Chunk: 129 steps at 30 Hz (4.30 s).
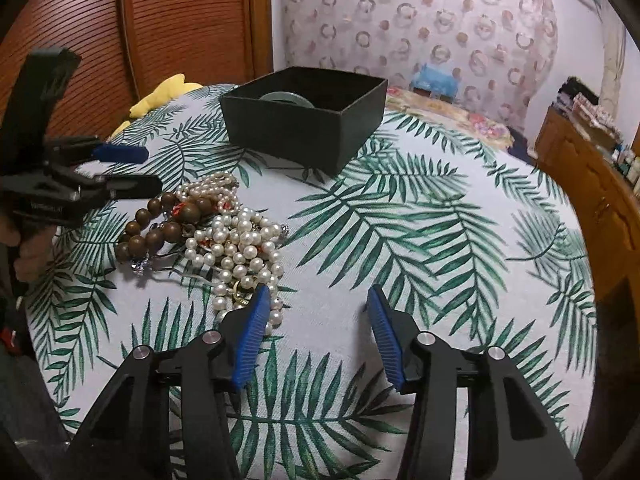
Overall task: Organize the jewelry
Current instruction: 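Grasp the brown wooden bead bracelet with the left tool while the right tool reaches the pearls, then grasp a pearl strand with the right tool while the left tool lifts the beads, then carry beads and pearls over the black box and open both tools inside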
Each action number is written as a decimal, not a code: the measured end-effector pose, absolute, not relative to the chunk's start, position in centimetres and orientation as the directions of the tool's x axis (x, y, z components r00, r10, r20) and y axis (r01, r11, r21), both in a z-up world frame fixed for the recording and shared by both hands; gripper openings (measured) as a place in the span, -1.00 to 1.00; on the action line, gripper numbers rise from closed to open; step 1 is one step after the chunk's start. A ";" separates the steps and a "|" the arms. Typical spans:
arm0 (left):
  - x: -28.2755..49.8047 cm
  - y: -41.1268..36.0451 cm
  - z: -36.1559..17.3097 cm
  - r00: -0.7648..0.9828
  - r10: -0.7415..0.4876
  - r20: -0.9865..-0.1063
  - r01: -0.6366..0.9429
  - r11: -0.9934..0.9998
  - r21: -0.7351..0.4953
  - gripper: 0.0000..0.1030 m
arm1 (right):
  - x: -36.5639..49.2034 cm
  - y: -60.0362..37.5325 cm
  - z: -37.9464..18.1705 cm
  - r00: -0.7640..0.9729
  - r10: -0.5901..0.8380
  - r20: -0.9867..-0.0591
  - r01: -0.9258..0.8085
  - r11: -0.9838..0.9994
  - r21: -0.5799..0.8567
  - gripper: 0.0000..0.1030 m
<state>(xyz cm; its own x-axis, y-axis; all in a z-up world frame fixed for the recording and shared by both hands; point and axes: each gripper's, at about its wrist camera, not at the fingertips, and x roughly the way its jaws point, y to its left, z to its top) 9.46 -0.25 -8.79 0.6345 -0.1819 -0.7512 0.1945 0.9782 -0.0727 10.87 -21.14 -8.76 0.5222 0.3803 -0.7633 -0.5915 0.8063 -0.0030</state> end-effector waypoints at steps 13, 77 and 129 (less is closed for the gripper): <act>8.4 -0.6 -9.8 0.609 -0.198 -0.768 0.205 0.975 -0.089 0.61 | 10.6 -20.8 -8.8 0.552 0.302 -0.777 -0.578 0.811 -0.096 -0.46; 4.4 1.5 0.3 0.803 -0.219 -0.554 0.212 0.974 -0.078 -0.76 | 10.8 -19.9 -4.7 0.554 0.441 -0.706 -0.625 0.781 -0.002 -0.84; 19.4 0.8 4.3 0.764 -0.332 -0.554 0.312 0.941 -0.133 -0.76 | 22.0 -16.2 15.9 0.696 0.540 -0.473 -0.639 0.767 -0.065 -0.84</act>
<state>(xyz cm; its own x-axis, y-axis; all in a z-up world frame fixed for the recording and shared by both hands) 19.45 0.75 4.31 0.7636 -0.3322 -0.5538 0.3125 0.9405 -0.1333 21.99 -16.23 15.91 0.6962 0.5400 -0.4730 -0.6389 0.7665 -0.0653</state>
